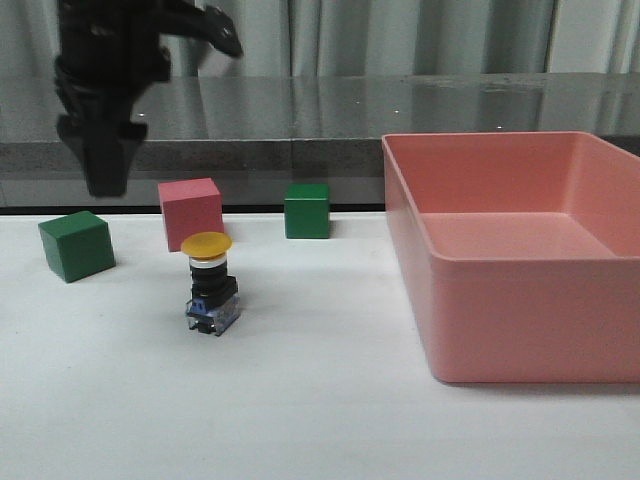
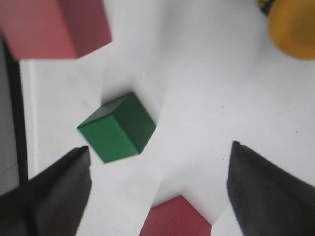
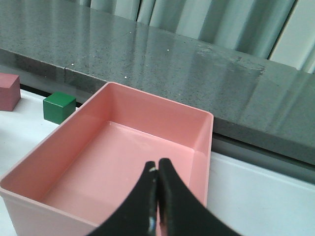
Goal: Place and stand button with both arms
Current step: 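Open the left gripper and raise it away from the button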
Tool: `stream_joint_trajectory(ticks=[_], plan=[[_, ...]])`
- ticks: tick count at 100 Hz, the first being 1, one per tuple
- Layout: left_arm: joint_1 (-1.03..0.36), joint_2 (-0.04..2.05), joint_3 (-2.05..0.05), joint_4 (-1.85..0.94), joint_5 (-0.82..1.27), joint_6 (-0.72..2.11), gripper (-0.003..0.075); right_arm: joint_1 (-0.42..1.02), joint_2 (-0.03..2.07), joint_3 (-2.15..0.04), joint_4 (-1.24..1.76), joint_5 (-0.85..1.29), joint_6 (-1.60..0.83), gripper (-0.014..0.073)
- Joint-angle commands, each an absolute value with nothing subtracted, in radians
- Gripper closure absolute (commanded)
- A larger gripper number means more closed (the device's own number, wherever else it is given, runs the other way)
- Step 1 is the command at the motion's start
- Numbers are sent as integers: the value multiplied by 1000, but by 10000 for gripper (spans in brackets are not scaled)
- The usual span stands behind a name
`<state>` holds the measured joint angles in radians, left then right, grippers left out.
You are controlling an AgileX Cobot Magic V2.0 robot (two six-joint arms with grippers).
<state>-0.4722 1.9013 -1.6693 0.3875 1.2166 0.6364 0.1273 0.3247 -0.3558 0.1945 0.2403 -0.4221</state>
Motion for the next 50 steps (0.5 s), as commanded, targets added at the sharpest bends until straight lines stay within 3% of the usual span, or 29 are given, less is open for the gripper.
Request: stream_joint_trajectory(ticks=[1, 14, 34, 50], plan=[[-410, 1772, -1693, 325, 1275, 605, 416, 123, 330, -382, 202, 167, -421, 707], [-284, 1668, -1693, 152, 1274, 589, 743, 123, 330, -382, 202, 167, -421, 707], [-119, 1521, -1663, -137, 1250, 606, 740, 123, 330, -382, 202, 167, -421, 707], [-69, 1368, -1481, -308, 1035, 679, 740, 123, 330, -382, 202, 167, -421, 707]])
